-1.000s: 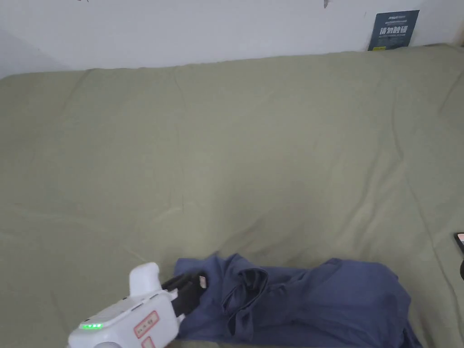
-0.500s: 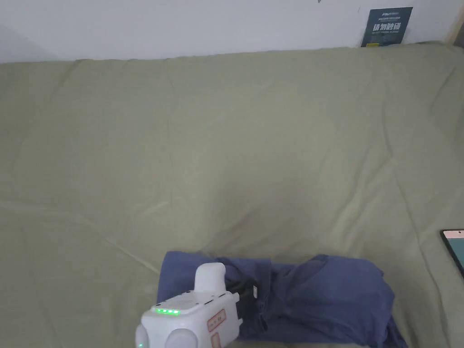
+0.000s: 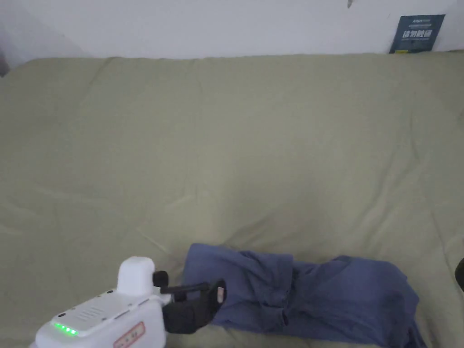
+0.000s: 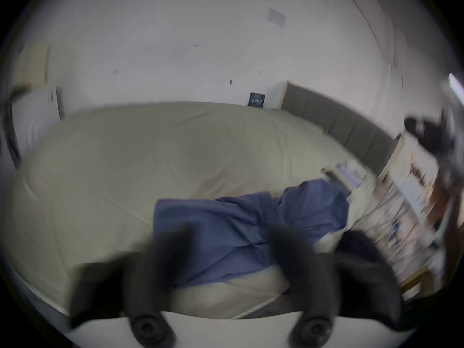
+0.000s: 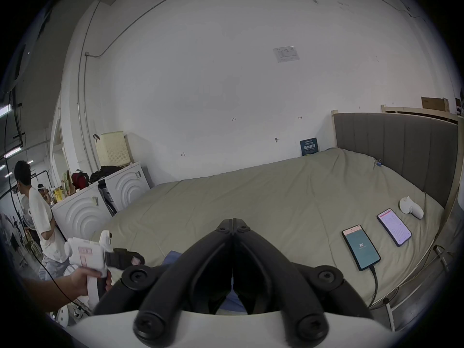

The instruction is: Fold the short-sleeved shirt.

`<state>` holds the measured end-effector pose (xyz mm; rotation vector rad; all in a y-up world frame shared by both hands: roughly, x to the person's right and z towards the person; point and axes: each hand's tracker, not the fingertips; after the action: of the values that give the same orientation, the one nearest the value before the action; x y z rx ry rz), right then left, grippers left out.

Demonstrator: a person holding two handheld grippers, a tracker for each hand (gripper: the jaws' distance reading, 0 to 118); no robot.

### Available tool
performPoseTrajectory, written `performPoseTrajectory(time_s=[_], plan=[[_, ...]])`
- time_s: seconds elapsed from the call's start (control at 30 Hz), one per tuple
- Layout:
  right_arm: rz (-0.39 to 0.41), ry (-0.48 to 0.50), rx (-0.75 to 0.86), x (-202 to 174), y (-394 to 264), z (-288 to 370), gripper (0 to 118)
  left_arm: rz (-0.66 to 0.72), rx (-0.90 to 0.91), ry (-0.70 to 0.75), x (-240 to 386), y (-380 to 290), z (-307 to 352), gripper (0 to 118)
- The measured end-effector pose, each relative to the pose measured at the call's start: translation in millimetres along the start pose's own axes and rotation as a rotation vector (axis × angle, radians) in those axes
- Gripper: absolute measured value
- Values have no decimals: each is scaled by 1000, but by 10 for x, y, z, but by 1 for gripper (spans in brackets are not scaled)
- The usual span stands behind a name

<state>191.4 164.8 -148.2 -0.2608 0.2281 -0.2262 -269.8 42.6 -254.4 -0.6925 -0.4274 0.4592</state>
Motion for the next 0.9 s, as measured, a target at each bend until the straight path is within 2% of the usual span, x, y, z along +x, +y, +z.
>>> performPoseTrajectory(time_s=[0.13, 0.3, 0.33, 0.4, 0.47, 0.57, 0.63, 0.67, 0.7, 0.73, 0.77, 0.8, 0.83, 0.9], plan=[[7, -10, -12, 20, -7, -17, 0, 235, -74, -67, -739, 35, -93, 118], [3, -18, -30, 35, 4, -92, 0, 715, -244, -466, -1579, -385, -672, 118], [5, -18, -31, 31, 13, -101, 0, 724, -222, -467, -1619, -453, -757, 118], [13, -17, -36, -5, 41, -136, 0, 629, -96, -560, -1402, -428, -824, 118], [21, -18, -43, -16, 53, -173, 0, 594, -173, -531, -1236, -417, -1033, 118], [26, -17, -51, -32, 73, -238, 0, 452, -240, -502, -1034, -288, -1251, 118], [24, -17, -54, -46, 91, -256, 0, 430, -272, -487, -908, -258, -1317, 117], [23, -16, -52, -52, 97, -253, 0, 431, -275, -459, -895, -236, -1303, 97], [23, -12, -48, -59, 102, -246, 0, 425, -297, -364, -872, -230, -1322, 41], [25, -9, -47, -64, 105, -243, 0, 401, -331, -206, -869, -251, -1354, 11], [31, -9, -47, -70, 107, -243, 0, 389, -342, -172, -869, -287, -1344, 11], [36, -9, -49, -73, 107, -239, 0, 410, -306, -257, -854, -290, -1311, 11], [40, -9, -50, -76, 109, -236, 0, 411, -281, -250, -799, -269, -1262, 12], [41, -13, -46, -76, 115, -213, 0, 324, -244, -157, -753, -224, -1104, 12]])
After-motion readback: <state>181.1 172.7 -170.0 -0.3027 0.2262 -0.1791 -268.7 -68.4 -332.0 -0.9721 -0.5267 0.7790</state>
